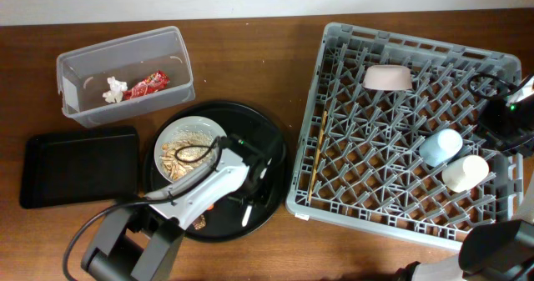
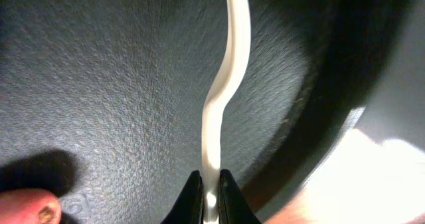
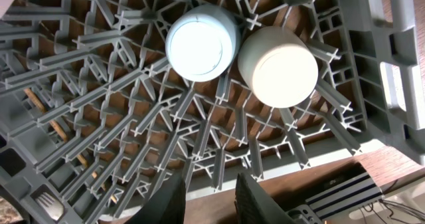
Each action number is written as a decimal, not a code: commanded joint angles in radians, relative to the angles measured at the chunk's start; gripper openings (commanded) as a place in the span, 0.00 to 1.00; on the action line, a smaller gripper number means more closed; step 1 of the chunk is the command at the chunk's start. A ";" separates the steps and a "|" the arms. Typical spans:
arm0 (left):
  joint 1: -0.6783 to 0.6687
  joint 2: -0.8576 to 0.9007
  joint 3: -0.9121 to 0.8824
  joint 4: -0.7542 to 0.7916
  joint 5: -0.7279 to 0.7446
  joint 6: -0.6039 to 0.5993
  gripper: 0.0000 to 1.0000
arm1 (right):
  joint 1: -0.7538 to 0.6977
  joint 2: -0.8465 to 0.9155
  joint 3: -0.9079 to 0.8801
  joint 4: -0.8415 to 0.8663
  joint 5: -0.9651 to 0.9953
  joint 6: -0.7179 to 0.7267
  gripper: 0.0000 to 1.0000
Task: Sort waste into correct bins and load items into the dishwasher rack
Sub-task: 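Grasp the white plastic fork with the left gripper, then place the white fork into the rack with the left gripper, then grasp the rim of the rice plate with the left gripper, then carry the plate left and tip the rice onto the small black tray, then carry the emptied white plate right and stand it in the rack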
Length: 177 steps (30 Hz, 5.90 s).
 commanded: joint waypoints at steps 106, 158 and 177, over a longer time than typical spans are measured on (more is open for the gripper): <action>1.036 0.140 0.634 -0.404 0.339 0.402 0.00 | 0.006 -0.009 -0.002 0.000 -0.010 -0.007 0.29; 1.442 0.128 0.631 -0.737 1.104 0.954 0.00 | 0.006 -0.009 -0.002 0.000 -0.010 -0.007 0.29; 0.231 0.010 0.632 0.154 0.990 0.620 0.00 | 0.007 -0.009 -0.002 -0.005 -0.010 -0.007 0.29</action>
